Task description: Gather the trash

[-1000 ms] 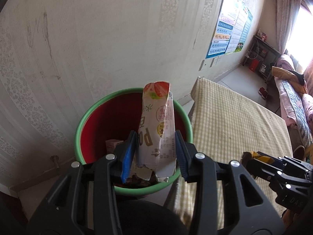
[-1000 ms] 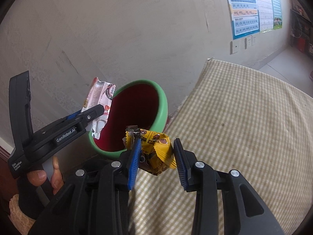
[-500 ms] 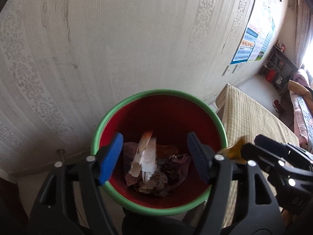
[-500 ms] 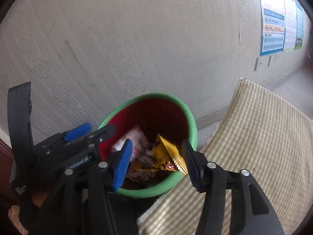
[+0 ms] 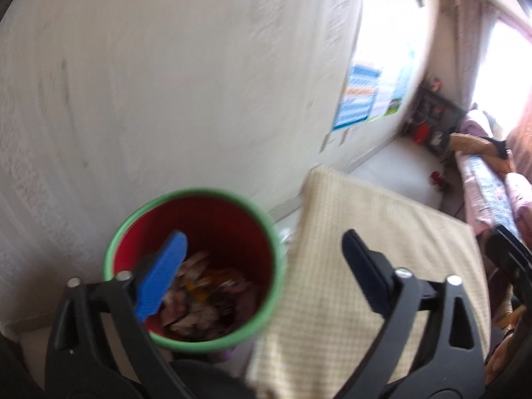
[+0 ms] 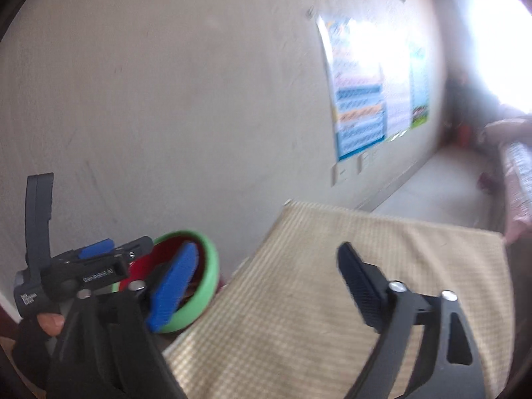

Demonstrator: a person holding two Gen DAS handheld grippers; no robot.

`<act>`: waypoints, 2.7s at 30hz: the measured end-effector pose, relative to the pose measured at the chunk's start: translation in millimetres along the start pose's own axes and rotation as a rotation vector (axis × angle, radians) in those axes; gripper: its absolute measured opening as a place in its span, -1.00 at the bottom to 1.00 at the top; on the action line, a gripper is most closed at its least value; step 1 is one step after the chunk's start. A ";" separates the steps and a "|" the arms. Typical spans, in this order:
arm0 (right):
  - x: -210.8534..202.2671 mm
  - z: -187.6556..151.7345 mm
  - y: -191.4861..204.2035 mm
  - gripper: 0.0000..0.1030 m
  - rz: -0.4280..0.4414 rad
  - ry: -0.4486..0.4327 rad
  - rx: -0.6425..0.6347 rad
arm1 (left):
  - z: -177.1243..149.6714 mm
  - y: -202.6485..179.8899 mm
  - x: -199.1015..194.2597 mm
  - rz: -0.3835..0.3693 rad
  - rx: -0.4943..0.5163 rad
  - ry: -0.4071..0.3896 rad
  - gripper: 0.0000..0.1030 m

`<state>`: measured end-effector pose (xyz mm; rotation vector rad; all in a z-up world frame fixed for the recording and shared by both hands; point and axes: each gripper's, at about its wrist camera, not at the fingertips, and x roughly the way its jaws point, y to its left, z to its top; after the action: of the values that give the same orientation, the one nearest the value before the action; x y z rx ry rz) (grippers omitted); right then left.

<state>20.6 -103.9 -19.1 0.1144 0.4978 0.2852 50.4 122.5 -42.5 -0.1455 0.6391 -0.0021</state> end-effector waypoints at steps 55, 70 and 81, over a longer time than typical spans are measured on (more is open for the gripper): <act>-83.4 -42.8 -87.2 0.87 -0.284 -0.076 0.157 | -7.6 -140.4 -55.0 -0.003 0.164 -0.149 0.90; -71.4 -49.8 -90.2 0.87 -0.286 -0.030 0.147 | -10.4 -135.8 -44.8 -0.004 0.154 -0.124 0.90; -58.6 -58.2 -93.2 0.87 -0.280 0.023 0.152 | -12.6 -129.1 -38.0 -0.008 0.137 -0.093 0.90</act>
<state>-34.4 -207.9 -59.8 0.1872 0.5512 -0.0255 18.0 -5.1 -12.4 -0.0153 0.5434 -0.0470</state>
